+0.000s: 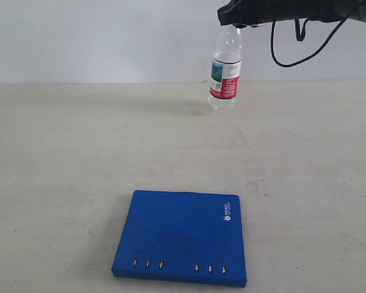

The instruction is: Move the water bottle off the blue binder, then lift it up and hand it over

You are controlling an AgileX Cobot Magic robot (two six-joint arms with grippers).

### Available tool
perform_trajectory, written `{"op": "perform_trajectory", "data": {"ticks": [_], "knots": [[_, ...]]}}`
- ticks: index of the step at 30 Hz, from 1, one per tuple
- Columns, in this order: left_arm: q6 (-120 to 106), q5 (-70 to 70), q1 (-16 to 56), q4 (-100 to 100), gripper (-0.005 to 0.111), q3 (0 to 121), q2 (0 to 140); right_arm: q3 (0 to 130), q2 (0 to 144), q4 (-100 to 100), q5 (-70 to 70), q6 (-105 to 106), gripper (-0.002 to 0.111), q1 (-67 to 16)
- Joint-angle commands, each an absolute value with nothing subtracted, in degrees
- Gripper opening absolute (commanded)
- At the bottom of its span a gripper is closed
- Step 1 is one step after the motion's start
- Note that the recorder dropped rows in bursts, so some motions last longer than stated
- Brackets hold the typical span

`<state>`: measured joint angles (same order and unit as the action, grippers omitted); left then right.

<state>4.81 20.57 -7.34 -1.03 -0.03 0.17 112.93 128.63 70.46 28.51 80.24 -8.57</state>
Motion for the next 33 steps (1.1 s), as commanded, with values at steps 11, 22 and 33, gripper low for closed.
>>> {"op": "perform_trajectory", "data": {"ticks": [11, 22, 33], "knots": [[4.63, 20.4, -7.43, -1.13, 0.005, 0.0, 0.0, 113.21, 127.6, 50.57, 34.3, 72.17, 0.025, -8.64], [4.63, 20.4, -7.43, -1.13, 0.005, 0.0, 0.0, 113.21, 113.37, 50.39, 40.53, 64.83, 0.058, -8.64], [4.63, 20.4, -7.43, -1.13, 0.005, 0.0, 0.0, 113.21, 110.95, 23.33, 62.72, 46.69, 0.058, -8.53]]}}
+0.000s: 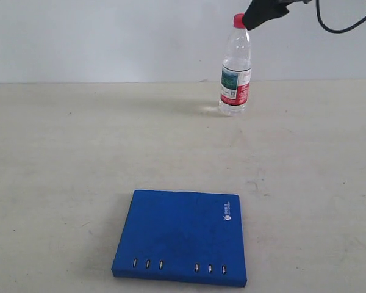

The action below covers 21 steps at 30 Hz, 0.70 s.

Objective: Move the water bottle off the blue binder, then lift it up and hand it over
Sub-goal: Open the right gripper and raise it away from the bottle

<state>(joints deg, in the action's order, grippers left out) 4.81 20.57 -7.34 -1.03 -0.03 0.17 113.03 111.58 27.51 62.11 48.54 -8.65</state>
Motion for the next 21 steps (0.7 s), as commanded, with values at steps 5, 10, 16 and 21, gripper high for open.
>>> {"op": "perform_trajectory", "data": {"ticks": [5, 10, 16, 21], "knots": [[4.63, 20.4, -7.43, -1.13, 0.005, 0.0, 0.0, 113.21, 110.95, 21.95, 63.37, 44.85, 0.058, -8.53], [4.63, 20.4, -7.43, -1.13, 0.005, 0.0, 0.0, 113.21, 110.95, 22.08, 63.18, 43.66, 0.058, -8.53], [4.63, 20.4, -7.43, -1.13, 0.005, 0.0, 0.0, 113.21, 110.95, 26.68, 60.99, 40.41, 0.058, -8.53], [4.63, 20.4, -7.43, -1.13, 0.005, 0.0, 0.0, 113.21, 111.57, 16.48, 69.96, 34.91, 0.008, -8.53]]}}
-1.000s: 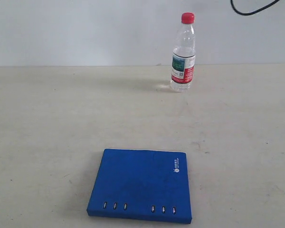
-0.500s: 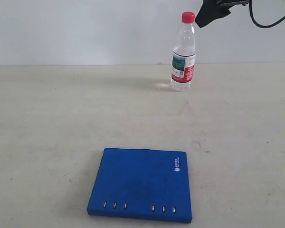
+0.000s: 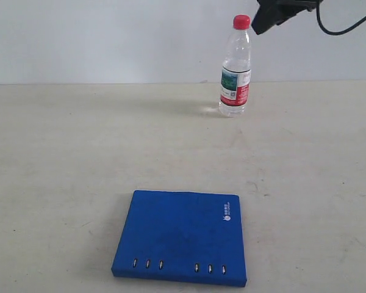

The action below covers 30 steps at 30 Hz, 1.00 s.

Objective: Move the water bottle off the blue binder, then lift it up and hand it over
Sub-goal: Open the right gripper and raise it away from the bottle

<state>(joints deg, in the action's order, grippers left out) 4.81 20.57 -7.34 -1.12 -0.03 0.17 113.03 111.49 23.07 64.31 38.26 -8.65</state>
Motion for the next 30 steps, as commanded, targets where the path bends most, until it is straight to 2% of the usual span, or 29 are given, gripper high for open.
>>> {"op": "perform_trajectory", "data": {"ticks": [1, 7, 11, 19, 30], "knots": [[4.63, 20.4, -7.43, -1.13, 0.005, 0.0, 0.0, 112.0, 111.34, 15.29, 69.96, 33.63, 0.0, -8.53], [4.63, 20.4, -7.43, -1.13, 0.005, 0.0, 0.0, 102.52, 111.12, 7.21, 69.96, 32.1, 0.0, -8.53], [4.63, 20.4, -7.43, -1.13, 0.005, 0.0, 0.0, 98.91, 109.72, 15.22, 65.33, 32.56, 0.0, -8.53], [4.63, 20.4, -7.43, -1.13, 0.005, 0.0, 0.0, 98.38, 104.15, 18.34, 58.77, 34.17, 0.0, -8.53], [4.63, 20.4, -7.43, -1.13, 0.005, 0.0, 0.0, 94.88, 99.83, 15.37, 59.46, 33.31, 0.0, -8.25]]}}
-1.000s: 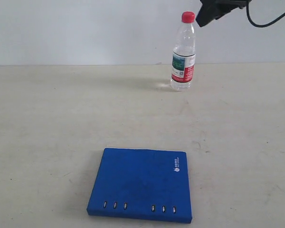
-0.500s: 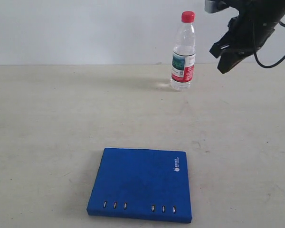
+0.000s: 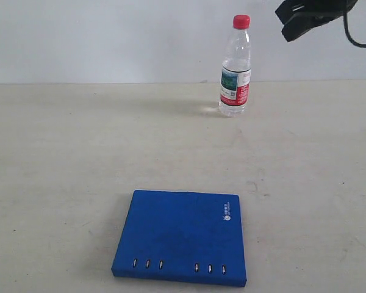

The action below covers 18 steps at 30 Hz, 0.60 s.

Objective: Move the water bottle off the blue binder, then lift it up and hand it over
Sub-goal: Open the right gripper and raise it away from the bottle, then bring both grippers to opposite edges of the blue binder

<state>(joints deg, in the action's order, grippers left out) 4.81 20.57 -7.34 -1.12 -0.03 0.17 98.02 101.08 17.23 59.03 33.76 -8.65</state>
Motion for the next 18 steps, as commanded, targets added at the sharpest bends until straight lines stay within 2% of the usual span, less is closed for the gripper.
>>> {"op": "perform_trajectory", "data": {"ticks": [1, 9, 18], "knots": [[4.63, 20.4, -7.43, -1.13, 0.005, 0.0, 0.0, 93.21, 99.06, 16.61, 59.58, 33.31, 0.0, -7.8], [4.63, 20.4, -7.43, -1.13, 0.005, 0.0, 0.0, 71.68, 88.06, 40.81, 60.06, 47.51, 0.0, 0.35], [4.63, 20.4, -7.43, -1.13, 0.005, 0.0, 0.0, 53.07, 78.27, 47.54, 67.17, 51.25, 0.0, -0.72]]}}
